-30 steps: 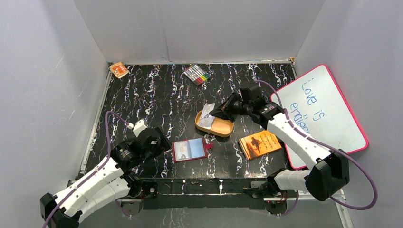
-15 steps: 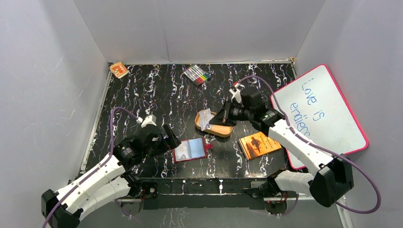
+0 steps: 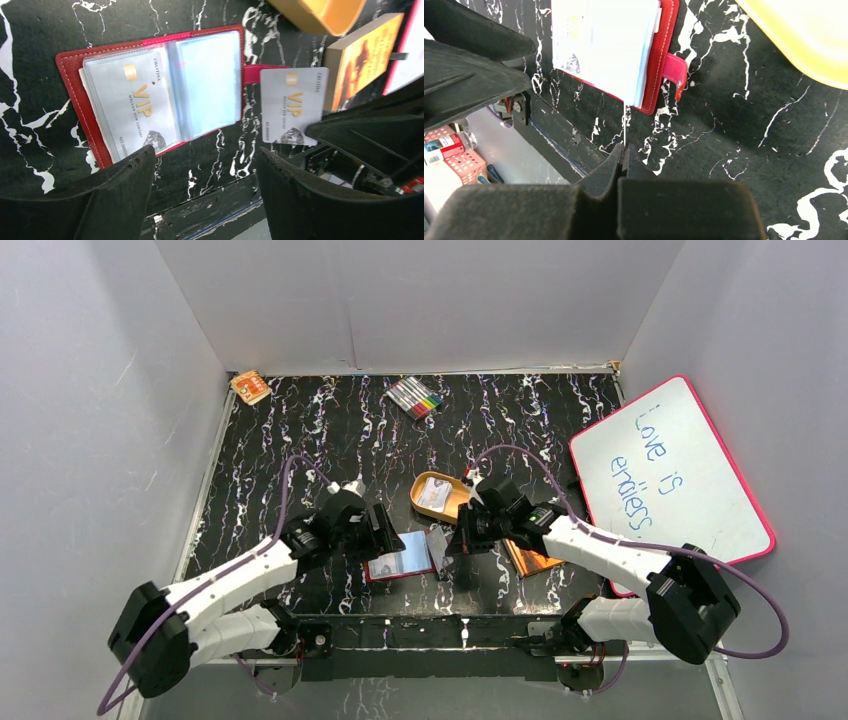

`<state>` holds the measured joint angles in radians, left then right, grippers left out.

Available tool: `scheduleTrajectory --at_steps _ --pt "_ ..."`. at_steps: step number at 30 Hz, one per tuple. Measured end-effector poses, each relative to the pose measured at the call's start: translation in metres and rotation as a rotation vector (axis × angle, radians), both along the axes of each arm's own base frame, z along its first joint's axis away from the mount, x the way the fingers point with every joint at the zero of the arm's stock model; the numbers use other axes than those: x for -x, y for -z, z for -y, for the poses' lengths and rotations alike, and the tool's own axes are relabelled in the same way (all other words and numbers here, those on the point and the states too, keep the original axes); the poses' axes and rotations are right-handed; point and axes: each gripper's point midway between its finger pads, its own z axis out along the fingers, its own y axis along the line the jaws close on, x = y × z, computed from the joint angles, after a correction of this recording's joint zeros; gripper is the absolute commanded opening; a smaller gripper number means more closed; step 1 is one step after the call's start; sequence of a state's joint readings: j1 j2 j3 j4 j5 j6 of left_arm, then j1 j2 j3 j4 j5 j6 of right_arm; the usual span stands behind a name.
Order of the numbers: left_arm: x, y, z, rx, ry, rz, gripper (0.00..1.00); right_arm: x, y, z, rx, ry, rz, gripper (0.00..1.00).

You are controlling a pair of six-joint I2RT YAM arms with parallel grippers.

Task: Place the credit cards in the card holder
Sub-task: Turn over the card slot in the card holder.

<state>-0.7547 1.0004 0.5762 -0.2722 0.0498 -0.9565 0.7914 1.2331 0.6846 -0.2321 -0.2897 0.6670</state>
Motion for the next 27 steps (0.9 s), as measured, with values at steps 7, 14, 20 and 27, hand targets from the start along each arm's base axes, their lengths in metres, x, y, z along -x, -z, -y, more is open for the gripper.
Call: scheduleTrajectory --at_steps 7,14,20,27 --pt "-0.011 0.017 0.016 -0.047 0.026 -0.058 0.63 0.001 0.01 0.004 0.01 0.011 0.003 0.0" --pt "-0.021 0.025 0.027 -0.055 0.033 -0.062 0.59 0.005 0.014 0.001 -0.014 0.006 -0.023 0.0" --pt "-0.021 0.031 0.026 -0.072 0.031 -0.073 0.59 0.006 0.017 -0.003 -0.026 0.007 -0.042 0.0" --pt "-0.021 0.041 0.025 -0.1 0.041 -0.092 0.59 0.012 0.033 0.0 0.0 0.016 -0.098 0.0"
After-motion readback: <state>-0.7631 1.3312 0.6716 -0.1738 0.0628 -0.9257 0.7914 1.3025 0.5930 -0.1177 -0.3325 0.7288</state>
